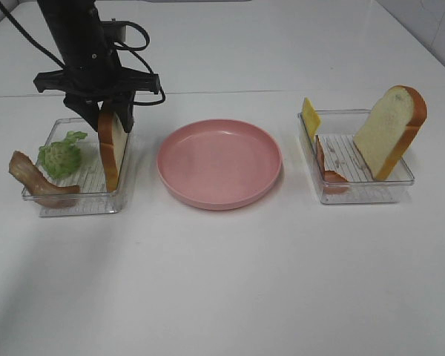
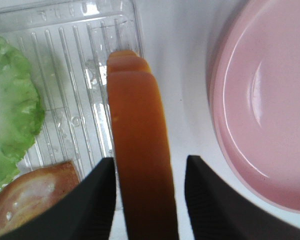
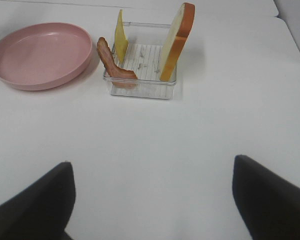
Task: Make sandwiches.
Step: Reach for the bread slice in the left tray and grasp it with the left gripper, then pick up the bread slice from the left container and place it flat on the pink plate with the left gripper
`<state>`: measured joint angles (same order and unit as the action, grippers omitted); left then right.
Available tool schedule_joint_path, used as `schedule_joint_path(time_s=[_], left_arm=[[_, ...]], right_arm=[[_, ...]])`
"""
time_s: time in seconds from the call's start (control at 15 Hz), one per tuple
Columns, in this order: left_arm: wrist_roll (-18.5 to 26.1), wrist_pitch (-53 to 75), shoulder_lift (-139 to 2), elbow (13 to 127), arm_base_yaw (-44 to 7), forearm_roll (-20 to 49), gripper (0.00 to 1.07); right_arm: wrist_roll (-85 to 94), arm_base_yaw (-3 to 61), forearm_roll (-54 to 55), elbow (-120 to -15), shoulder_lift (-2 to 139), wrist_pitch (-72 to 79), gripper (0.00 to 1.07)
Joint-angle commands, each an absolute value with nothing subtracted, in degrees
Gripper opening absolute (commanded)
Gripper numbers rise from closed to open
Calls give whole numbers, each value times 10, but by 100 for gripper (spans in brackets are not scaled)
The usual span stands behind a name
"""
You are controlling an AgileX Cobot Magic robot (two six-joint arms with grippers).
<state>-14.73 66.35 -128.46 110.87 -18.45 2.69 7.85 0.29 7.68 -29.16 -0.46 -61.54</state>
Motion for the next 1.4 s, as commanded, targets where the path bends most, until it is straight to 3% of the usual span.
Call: schedule_joint_path(time_s=[0.07,0.2,0.8,1.4], left_arm=[[-154,651,-1285,1109,-185,23,22],[-154,649,-1285,1109,-185,23,0],[-133,714,-1210,1224,-184,96,0],[41,651,-1375,1247,-184,489,0]], right_arm=[[79,-1,78,-290,-11,-609,80],[79,-1,78,-290,-11,-609,80],[79,-1,78,-290,-11,-609,80],[79,-1,78,-290,-11,-609,80]])
